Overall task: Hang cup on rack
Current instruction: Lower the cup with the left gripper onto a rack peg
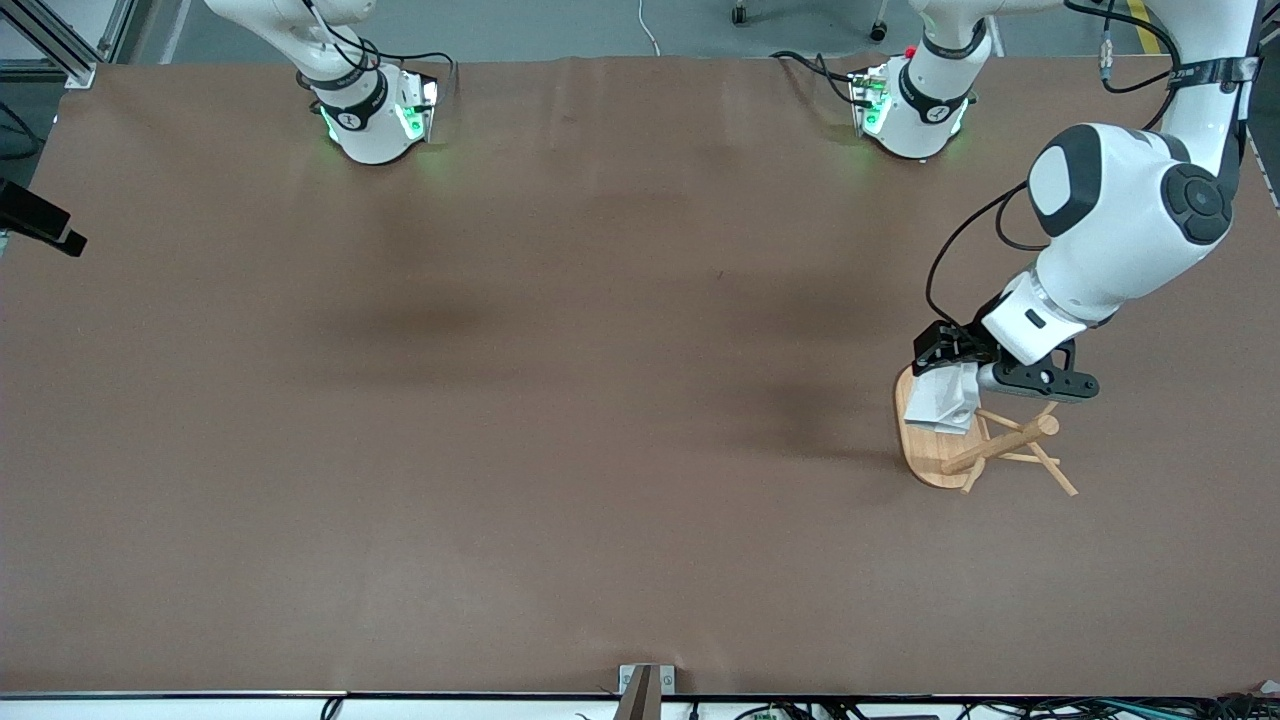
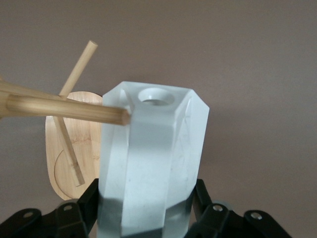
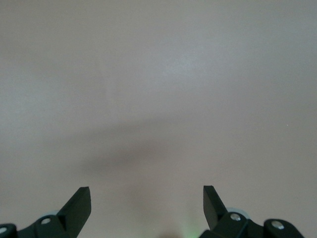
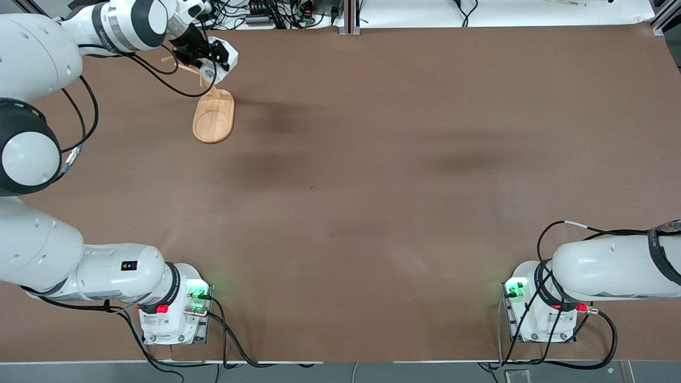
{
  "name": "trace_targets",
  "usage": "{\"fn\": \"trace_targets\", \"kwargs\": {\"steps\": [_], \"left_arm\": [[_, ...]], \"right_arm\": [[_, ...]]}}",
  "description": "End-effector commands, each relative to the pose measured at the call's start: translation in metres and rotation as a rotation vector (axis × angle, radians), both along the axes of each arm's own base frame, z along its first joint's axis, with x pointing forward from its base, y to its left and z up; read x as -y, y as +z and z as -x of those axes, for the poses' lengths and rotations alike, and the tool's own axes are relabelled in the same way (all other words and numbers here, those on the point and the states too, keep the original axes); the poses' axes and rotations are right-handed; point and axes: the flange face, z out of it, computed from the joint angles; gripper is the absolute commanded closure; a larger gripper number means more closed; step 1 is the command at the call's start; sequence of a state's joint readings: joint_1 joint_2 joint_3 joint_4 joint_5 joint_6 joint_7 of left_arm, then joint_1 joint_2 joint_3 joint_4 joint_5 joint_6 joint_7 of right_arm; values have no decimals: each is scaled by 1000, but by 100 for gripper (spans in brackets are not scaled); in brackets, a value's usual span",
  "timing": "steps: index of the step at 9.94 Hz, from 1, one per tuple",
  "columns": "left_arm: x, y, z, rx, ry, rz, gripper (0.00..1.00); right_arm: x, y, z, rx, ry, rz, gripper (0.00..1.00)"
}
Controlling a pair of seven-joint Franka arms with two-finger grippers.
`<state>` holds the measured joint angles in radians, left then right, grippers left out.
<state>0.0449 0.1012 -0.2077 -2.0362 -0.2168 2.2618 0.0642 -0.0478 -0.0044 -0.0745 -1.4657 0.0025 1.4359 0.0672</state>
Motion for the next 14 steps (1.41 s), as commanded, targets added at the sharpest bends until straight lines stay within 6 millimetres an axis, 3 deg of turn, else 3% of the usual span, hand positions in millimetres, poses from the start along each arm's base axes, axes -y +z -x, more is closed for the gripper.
{"fn": "trace_targets", "kwargs": {"steps": [1,11,14], "left_arm": [[-12,-20,7,-15,-15,-21,100],[-35,-36,0,-38,13,-13,97],[-32,-25,-7,-21,41,28,98]], "right_arm": [[4,-2,5,-5,6,11,0],[6,-2,5,-5,1,11,0],[7,-2,5,-5,0,10,0]]}}
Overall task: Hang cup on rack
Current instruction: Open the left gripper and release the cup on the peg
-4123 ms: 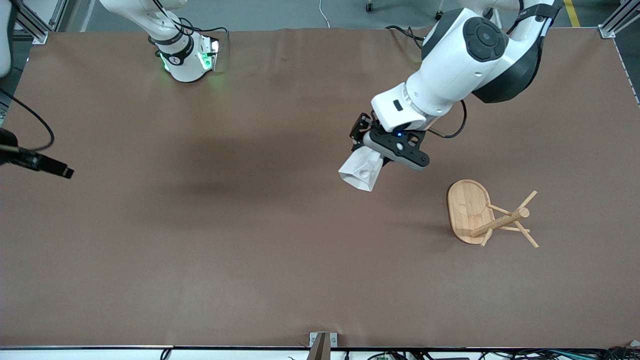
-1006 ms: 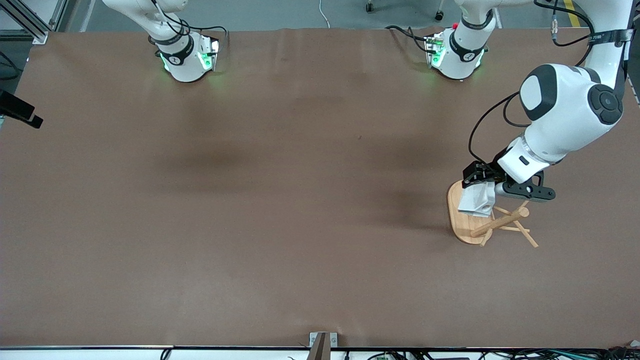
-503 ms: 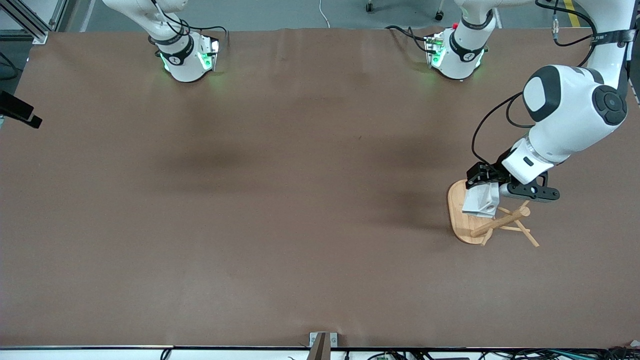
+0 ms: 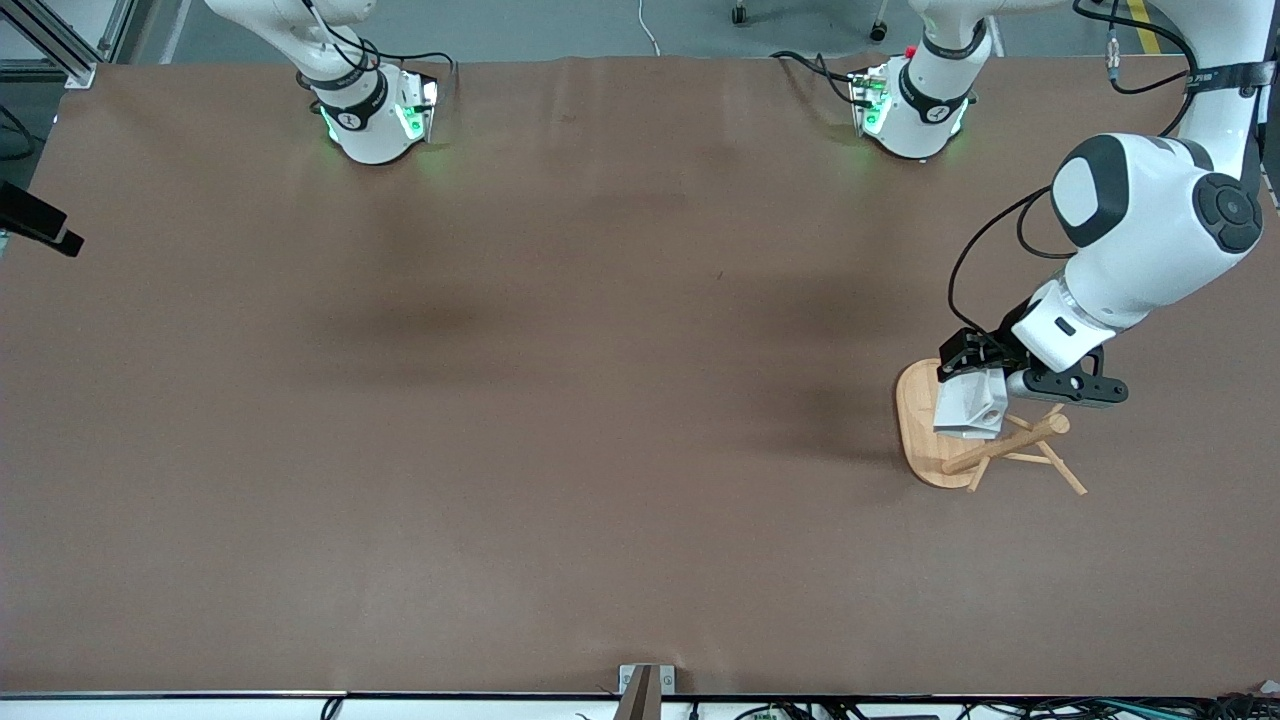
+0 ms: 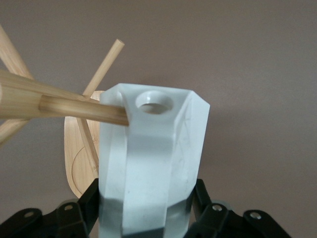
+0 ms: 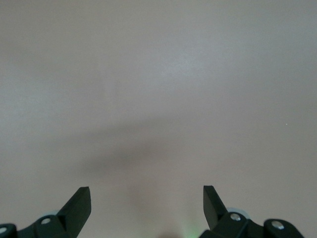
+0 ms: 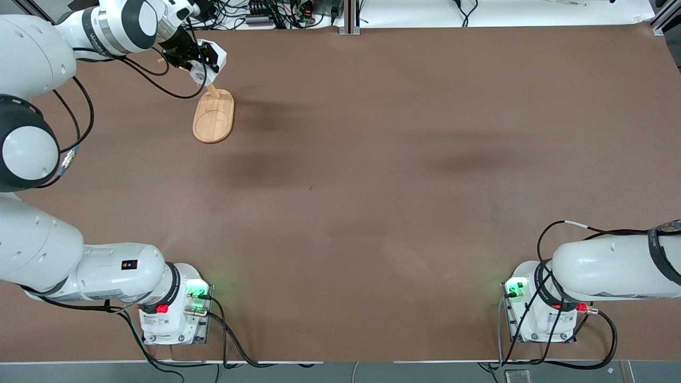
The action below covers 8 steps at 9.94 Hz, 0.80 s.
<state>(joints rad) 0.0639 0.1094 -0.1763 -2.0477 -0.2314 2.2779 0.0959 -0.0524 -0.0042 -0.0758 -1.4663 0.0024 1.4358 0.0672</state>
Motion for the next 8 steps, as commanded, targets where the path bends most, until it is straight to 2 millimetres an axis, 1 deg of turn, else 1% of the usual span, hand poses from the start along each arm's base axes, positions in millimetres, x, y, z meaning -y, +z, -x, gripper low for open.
{"fn": "trace_targets", "kwargs": {"steps": [1,2,4,7,8], "left_arm": [[-2,-16,-3,-22,27,49,99],[-2,-15,-5,-9,30,52,99],[-2,-20,-8,4,29,50,100],[-3,-25,-7,7,13,47,99],[-4,-29,-7,1,13,47,96]], "right_arm": [[4,-2,5,-6,7,10,0],[4,-2,5,-6,7,10,0],[5,-2,5,-6,6,10,0],[5,-2,5,-6,6,10,0],[6,-2,5,-6,4,10,0]]}}
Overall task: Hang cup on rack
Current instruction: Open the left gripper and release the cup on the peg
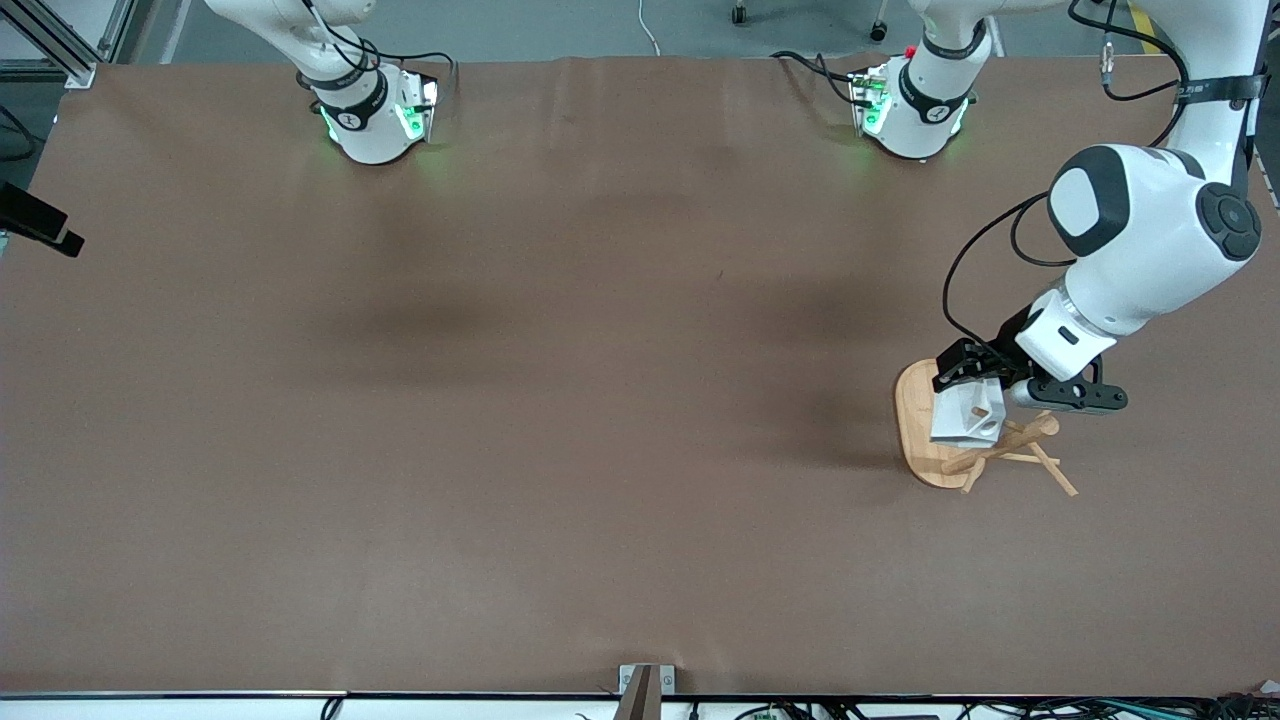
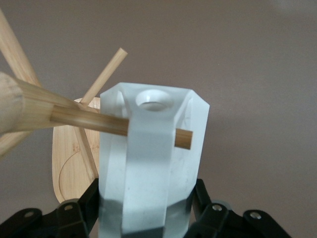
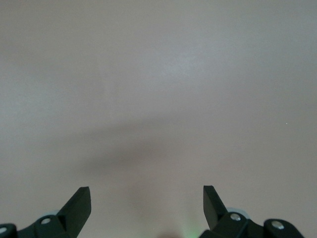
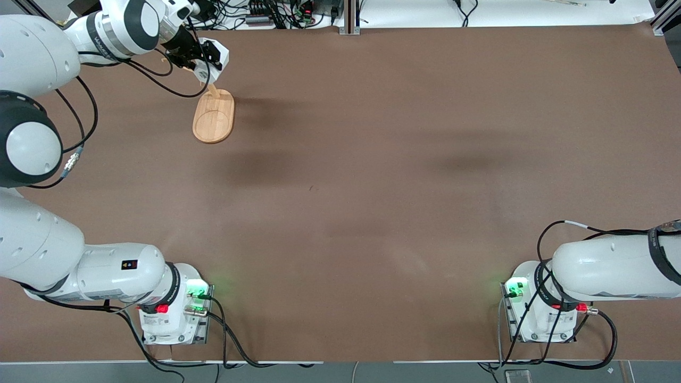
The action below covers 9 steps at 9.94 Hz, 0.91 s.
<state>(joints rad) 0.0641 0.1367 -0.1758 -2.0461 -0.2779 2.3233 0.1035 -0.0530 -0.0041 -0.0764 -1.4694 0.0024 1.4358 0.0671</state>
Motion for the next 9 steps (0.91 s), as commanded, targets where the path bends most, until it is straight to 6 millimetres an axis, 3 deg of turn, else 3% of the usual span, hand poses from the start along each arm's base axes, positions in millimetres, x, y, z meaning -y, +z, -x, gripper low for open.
{"fn": "trace_targets", "kwargs": {"steps": [1,3,4,5,9], "left_arm": [[-2,-20,0,-17,-19,9,83],[-3,-22,0,-22,-17,8,46],[-4,-20,1,-22,-16,7,18],[-4,-16,2,-19,-15,6,0],[-2,10,4,1,-15,3,0]], "right_arm": [[5,-1,5,-3,5,10,0],[5,-1,5,-2,5,8,0],[6,-1,5,-2,4,8,0],[6,-1,5,-2,4,8,0],[6,-1,5,-2,2,7,0]]}}
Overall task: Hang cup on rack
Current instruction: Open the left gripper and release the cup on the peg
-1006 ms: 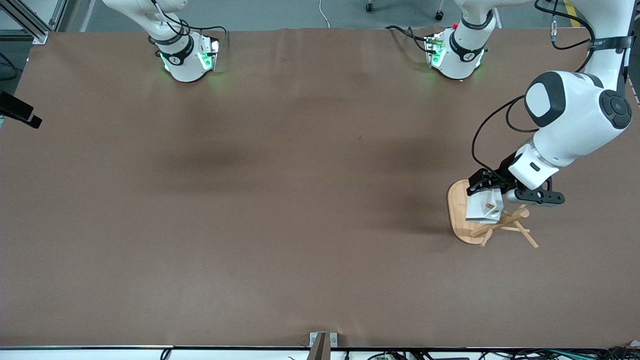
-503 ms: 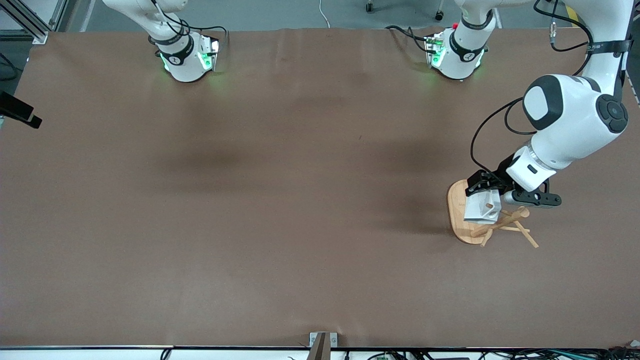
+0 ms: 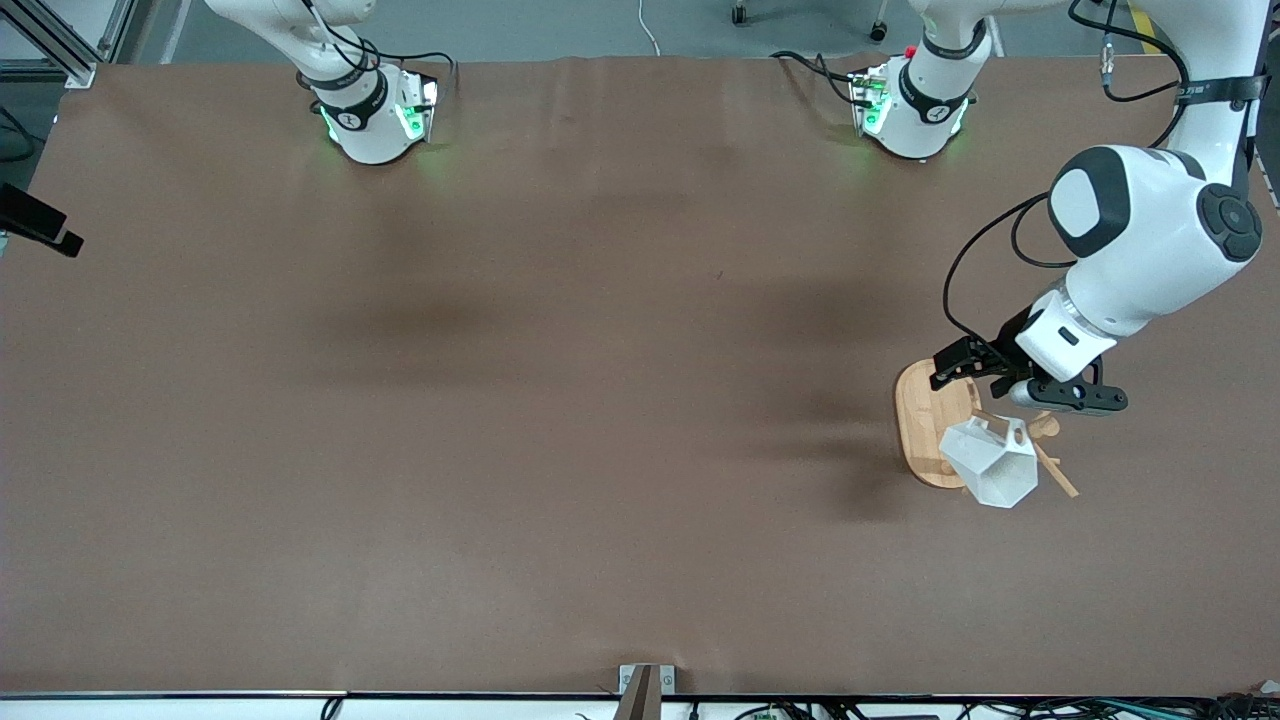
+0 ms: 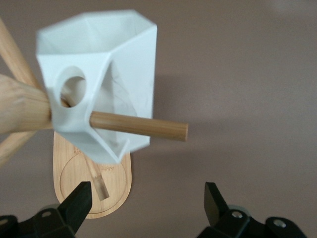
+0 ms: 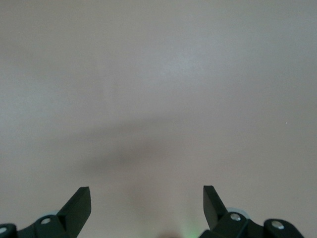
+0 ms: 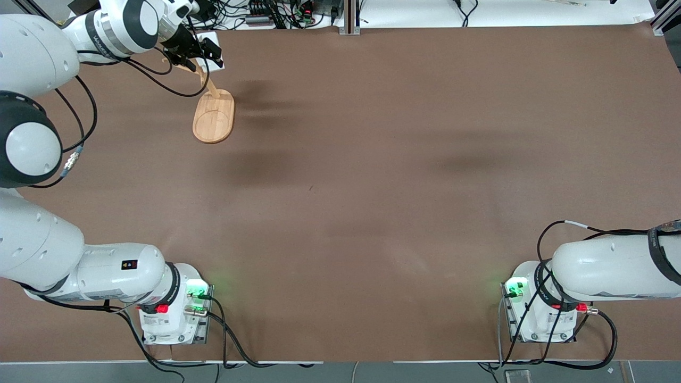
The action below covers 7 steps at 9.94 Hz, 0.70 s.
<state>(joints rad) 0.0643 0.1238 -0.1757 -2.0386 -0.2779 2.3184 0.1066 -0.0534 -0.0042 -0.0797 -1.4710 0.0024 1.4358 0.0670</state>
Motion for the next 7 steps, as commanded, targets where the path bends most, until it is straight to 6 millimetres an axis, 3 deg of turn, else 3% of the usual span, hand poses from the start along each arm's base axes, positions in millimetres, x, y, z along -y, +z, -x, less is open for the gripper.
{"fn": "trace_targets", "kwargs": {"steps": [1,4,7], "left_arm": [[-1,10,8,-18,-1,4,0],[1,62,20,-73,2,9,0],[-14,140,24,-102,-121,-246,0]], "right_arm": [[4,0,5,-1,6,7,0],[3,0,4,6,9,6,0],[3,1,3,12,11,5,0]]}}
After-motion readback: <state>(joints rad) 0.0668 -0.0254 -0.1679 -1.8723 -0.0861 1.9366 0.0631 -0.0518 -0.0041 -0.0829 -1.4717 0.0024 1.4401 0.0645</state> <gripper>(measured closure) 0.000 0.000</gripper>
